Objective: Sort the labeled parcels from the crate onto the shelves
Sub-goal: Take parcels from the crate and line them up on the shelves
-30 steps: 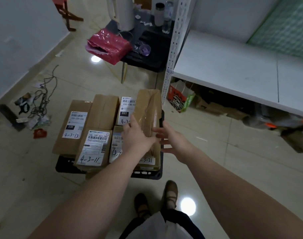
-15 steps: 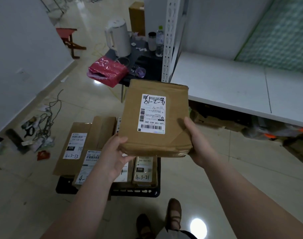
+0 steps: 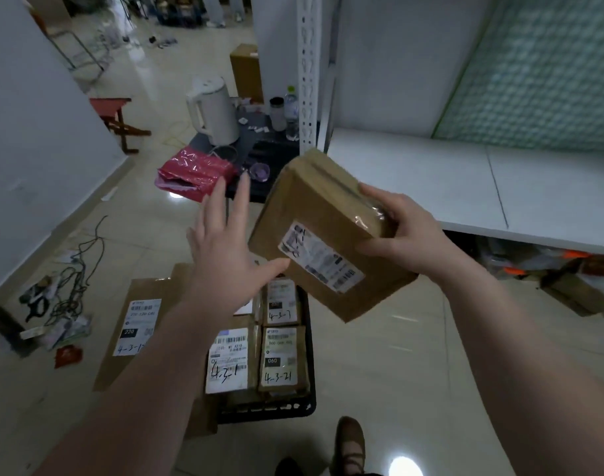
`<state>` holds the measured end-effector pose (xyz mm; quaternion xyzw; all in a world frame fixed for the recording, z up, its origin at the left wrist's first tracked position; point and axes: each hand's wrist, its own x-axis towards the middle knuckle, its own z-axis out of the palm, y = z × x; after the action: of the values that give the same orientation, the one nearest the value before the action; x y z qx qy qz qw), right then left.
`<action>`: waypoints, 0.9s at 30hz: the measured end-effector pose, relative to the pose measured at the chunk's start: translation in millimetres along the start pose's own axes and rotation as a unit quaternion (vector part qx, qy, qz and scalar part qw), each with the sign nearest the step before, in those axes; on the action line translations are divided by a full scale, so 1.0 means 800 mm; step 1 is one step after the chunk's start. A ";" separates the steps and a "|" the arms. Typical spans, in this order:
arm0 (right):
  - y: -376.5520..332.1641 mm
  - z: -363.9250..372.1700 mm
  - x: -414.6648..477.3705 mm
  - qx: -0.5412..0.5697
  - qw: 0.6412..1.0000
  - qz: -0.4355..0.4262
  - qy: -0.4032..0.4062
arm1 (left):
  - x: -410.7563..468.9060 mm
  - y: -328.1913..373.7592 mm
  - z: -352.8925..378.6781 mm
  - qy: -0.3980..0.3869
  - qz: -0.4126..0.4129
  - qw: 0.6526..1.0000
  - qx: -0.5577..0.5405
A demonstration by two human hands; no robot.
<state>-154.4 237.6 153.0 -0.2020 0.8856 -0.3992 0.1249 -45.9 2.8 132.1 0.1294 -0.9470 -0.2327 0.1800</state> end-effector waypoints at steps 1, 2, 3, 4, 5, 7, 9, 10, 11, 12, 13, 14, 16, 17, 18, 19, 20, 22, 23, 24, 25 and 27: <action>-0.012 -0.006 0.002 -0.111 0.993 -0.040 -0.010 | 0.009 0.012 -0.001 0.008 0.054 0.998 0.045; -0.024 -0.011 0.002 -0.201 0.977 -0.076 -0.020 | 0.018 0.023 -0.002 0.000 0.092 0.992 0.082; -0.034 -0.015 0.002 -0.257 0.960 -0.105 -0.028 | 0.025 0.032 -0.001 -0.018 0.120 0.986 0.113; -0.042 -0.018 0.000 -0.285 0.949 -0.128 -0.035 | 0.031 0.039 0.000 -0.041 0.141 0.979 0.139; -0.048 -0.021 -0.001 -0.300 0.942 -0.148 -0.041 | 0.035 0.045 0.002 -0.063 0.157 0.973 0.157; -0.057 -0.026 -0.004 -0.320 0.930 -0.176 -0.046 | 0.043 0.052 0.005 -0.092 0.174 0.968 0.155; -0.062 -0.029 -0.006 -0.327 0.926 -0.184 -0.028 | 0.047 0.054 0.004 -0.098 0.158 0.976 0.111; -0.062 -0.029 -0.007 -0.315 0.932 -0.179 0.001 | 0.048 0.053 0.004 -0.092 0.130 0.984 0.078; -0.061 -0.030 -0.008 -0.287 0.942 -0.164 0.050 | 0.047 0.051 0.005 -0.087 0.086 0.992 0.036; -0.059 -0.031 -0.010 -0.244 0.953 -0.143 0.108 | 0.046 0.047 0.004 -0.092 0.019 0.995 -0.031; -0.056 -0.033 -0.011 -0.192 0.961 -0.116 0.160 | 0.044 0.042 0.002 -0.109 -0.062 0.982 -0.138; -0.052 -0.034 -0.011 -0.135 0.968 -0.085 0.196 | 0.042 0.037 0.001 -0.133 -0.143 0.941 -0.275; -0.040 -0.032 -0.013 -0.011 0.976 -0.028 0.216 | 0.035 0.027 -0.002 -0.171 -0.262 0.820 -0.479; -0.034 -0.030 -0.013 0.055 0.977 -0.004 0.208 | 0.032 0.022 -0.003 -0.188 -0.298 0.771 -0.531; -0.029 -0.026 -0.014 0.124 0.973 0.022 0.192 | 0.029 0.018 -0.003 -0.206 -0.319 0.730 -0.569; -0.026 -0.022 -0.015 0.192 0.965 0.051 0.168 | 0.026 0.016 -0.003 -0.224 -0.328 0.701 -0.593; -0.024 -0.017 -0.017 0.253 0.954 0.081 0.136 | 0.024 0.015 -0.004 -0.236 -0.332 0.684 -0.605; -0.022 -0.008 -0.016 0.346 0.928 0.122 0.069 | 0.020 0.013 -0.005 -0.242 -0.337 0.670 -0.616; -0.020 -0.006 -0.014 0.378 0.916 0.127 0.044 | 0.019 0.011 -0.007 -0.241 -0.337 0.666 -0.620; -0.018 -0.004 -0.012 0.399 0.908 0.127 0.027 | 0.018 0.011 -0.008 -0.243 -0.334 0.664 -0.624; -0.017 -0.002 -0.010 0.409 0.904 0.124 0.014 | 0.017 0.010 -0.010 -0.245 -0.329 0.662 -0.627; -0.015 0.002 -0.008 0.415 0.903 0.115 -0.007 | 0.015 0.010 -0.016 -0.248 -0.321 0.662 -0.631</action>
<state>-145.1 232.4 161.0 -0.0313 0.6560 -0.7119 0.2488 -53.0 0.5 149.7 0.2180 -0.4827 -0.8413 -0.1082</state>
